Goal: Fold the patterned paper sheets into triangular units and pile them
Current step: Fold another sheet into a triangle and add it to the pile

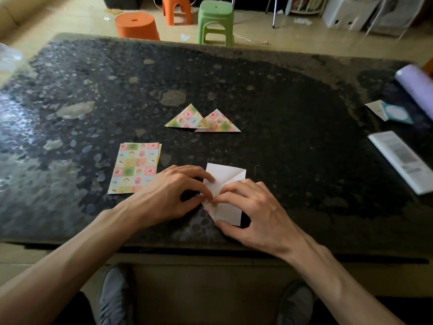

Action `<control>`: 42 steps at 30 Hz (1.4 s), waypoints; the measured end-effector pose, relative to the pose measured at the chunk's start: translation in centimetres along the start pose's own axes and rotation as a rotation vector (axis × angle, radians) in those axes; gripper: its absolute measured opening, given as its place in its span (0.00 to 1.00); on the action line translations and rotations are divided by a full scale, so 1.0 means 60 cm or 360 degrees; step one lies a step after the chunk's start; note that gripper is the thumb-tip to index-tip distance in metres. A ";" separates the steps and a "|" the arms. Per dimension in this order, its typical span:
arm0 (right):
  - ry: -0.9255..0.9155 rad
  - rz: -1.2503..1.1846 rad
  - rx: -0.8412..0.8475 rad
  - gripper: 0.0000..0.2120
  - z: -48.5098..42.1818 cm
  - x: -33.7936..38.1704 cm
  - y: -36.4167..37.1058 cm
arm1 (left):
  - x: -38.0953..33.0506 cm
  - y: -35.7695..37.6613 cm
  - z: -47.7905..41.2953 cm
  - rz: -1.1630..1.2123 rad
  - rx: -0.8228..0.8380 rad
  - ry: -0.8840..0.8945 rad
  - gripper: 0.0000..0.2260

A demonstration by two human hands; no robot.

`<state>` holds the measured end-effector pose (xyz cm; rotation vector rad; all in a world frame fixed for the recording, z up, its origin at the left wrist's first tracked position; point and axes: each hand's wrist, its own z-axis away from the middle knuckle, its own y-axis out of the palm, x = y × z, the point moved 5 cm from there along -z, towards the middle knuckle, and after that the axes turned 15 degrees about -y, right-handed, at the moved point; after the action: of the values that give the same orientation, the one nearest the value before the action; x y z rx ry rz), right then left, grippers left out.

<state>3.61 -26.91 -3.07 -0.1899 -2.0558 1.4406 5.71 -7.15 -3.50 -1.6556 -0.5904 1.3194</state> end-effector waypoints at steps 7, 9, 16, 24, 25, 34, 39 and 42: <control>-0.0100 0.0158 -0.0043 0.18 0.004 0.009 0.000 | 0.005 0.002 0.010 -0.0028 0.0060 0.0089 0.14; -0.0082 0.0119 -0.0059 0.20 0.003 0.008 0.000 | 0.003 0.003 0.012 -0.0100 0.0013 0.0130 0.14; -0.0134 0.0197 -0.0041 0.18 0.003 0.007 -0.002 | -0.010 -0.001 0.025 -0.0233 -0.0158 0.0218 0.17; -0.0074 0.0079 -0.0109 0.17 0.006 -0.008 -0.014 | -0.018 0.000 0.028 -0.0291 -0.0166 0.0279 0.15; -0.0057 0.0061 -0.0135 0.16 0.007 -0.012 -0.016 | -0.020 0.000 0.031 -0.0321 -0.0188 0.0295 0.15; -0.0011 0.0027 -0.0167 0.20 0.012 -0.023 -0.019 | -0.037 0.004 0.033 -0.0486 -0.0244 0.0412 0.16; 0.0007 0.0030 -0.0215 0.16 0.018 -0.029 -0.026 | -0.040 0.002 0.034 -0.0408 -0.0342 0.0408 0.10; -0.0022 0.0048 -0.0311 0.09 0.015 -0.023 -0.027 | -0.045 0.004 0.037 -0.0376 -0.0401 0.0431 0.08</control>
<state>4.55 -28.89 -2.40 -0.2930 -2.2133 1.2602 2.78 -8.66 -2.40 -1.8639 -0.7843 0.8603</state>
